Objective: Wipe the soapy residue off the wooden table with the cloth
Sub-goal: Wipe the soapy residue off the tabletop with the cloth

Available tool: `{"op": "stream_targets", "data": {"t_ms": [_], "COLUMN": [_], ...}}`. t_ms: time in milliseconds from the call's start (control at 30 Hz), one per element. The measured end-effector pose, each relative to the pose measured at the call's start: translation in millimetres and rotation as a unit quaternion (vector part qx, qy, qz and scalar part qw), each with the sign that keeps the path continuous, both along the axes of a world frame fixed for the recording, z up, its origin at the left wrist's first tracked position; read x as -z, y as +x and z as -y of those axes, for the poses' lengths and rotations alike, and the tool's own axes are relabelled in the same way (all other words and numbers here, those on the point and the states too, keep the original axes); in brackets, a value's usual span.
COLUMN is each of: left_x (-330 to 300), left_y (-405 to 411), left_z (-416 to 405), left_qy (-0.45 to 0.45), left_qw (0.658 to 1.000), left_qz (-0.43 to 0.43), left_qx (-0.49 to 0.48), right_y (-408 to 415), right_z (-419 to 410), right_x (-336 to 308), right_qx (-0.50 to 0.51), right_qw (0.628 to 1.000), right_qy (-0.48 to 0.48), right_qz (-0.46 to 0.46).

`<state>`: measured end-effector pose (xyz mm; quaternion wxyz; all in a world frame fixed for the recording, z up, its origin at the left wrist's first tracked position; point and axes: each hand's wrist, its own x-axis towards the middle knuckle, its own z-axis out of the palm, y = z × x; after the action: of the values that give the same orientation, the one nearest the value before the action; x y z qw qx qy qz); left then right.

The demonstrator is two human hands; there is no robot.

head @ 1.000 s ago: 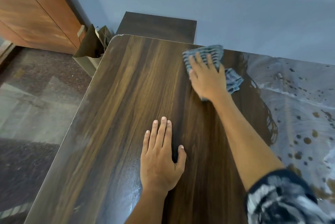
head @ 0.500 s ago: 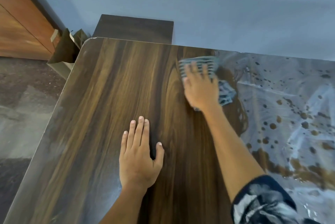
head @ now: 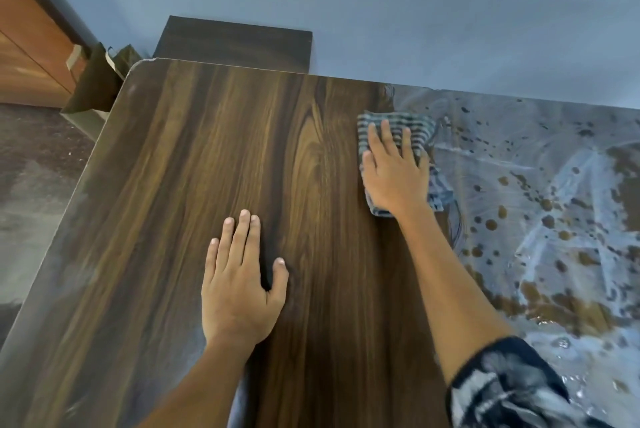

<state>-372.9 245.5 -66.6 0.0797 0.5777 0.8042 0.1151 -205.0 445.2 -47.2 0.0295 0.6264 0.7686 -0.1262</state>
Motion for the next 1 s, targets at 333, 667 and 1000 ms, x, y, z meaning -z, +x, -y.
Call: {"op": "stream_targets", "data": {"t_ms": [333,667,1000], "left_x": [0.4,1.8,-0.6], "left_y": [1.7,0.4,1.8], "left_z": [1.1,1.5,3.9], "left_qy": [-0.006,0.007,0.027], "left_qw": [1.000,1.000,0.999], "left_qz": [0.000,-0.001,0.019], "left_qx": [-0.004,0.004,0.010], "right_y": [39.7,-9.3,73.5], "right_z": [166.2,115.6,196.1], "right_x": [0.9,3.1,3.7], "right_qx": [-0.122,-0.107,-0.026], "right_qw": [0.992,0.994,0.999], "right_qy": [0.016,0.014,0.015], "right_qz": [-0.012,-0.013,-0.022]}}
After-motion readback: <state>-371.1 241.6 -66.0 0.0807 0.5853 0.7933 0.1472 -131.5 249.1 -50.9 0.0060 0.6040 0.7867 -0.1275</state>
